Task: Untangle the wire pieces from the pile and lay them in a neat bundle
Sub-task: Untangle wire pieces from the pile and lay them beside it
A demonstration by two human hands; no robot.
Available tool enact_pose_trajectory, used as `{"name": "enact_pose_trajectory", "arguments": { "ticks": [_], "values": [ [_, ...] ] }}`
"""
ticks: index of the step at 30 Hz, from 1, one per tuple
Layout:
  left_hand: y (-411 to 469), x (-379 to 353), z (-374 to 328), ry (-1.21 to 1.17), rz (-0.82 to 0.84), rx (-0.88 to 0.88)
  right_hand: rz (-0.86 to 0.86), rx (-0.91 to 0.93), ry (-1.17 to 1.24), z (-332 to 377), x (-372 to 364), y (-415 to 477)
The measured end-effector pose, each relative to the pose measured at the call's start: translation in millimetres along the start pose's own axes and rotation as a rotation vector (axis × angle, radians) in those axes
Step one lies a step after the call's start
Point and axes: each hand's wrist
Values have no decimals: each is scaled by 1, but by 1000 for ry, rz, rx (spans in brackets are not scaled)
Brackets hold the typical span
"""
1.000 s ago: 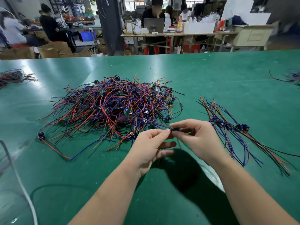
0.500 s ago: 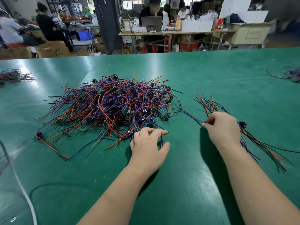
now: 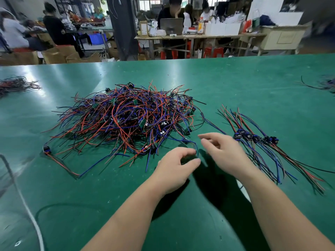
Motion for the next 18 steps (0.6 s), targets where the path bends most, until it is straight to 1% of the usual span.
{"name": "enact_pose_trajectory", "arguments": {
  "ticks": [1, 2, 4, 6, 8, 9, 11, 13, 15, 18],
  "values": [
    [-1, -1, -1, 12, 34, -34, 76, 6, 63, 3, -6, -1],
    [-2, -2, -1, 47, 63, -75, 113, 18, 99, 4, -11, -1],
    [-3, -3, -2, 55, 82, -132, 82, 6, 136, 3, -15, 0],
    [-4, -2, -7, -105, 23, -78, 15, -73, 305, 2, -14, -1],
    [-2, 3, -8, -308, -97, 66, -30, -132, 490, 5, -13, -3],
    [-1, 5, -9, -400, -137, 130, -55, -135, 546, 7, -12, -4],
    [0, 8, -10, -537, -149, 194, -88, -101, 638, 13, -10, -6],
    [-1, 9, -11, -670, -135, 203, -65, -56, 682, 20, -9, -9],
    [-1, 8, -12, -797, -143, 171, 10, -37, 709, 26, -10, -13],
    [-1, 10, -16, -993, -154, 101, 123, -67, 823, 32, -11, -17]
  ]
}}
Point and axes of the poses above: each hand's wrist, its own y-axis towards the middle knuckle, its own x-axis out of the back of the hand, z = x × y, and after that the axes turned 2 degrees about x, right-handed
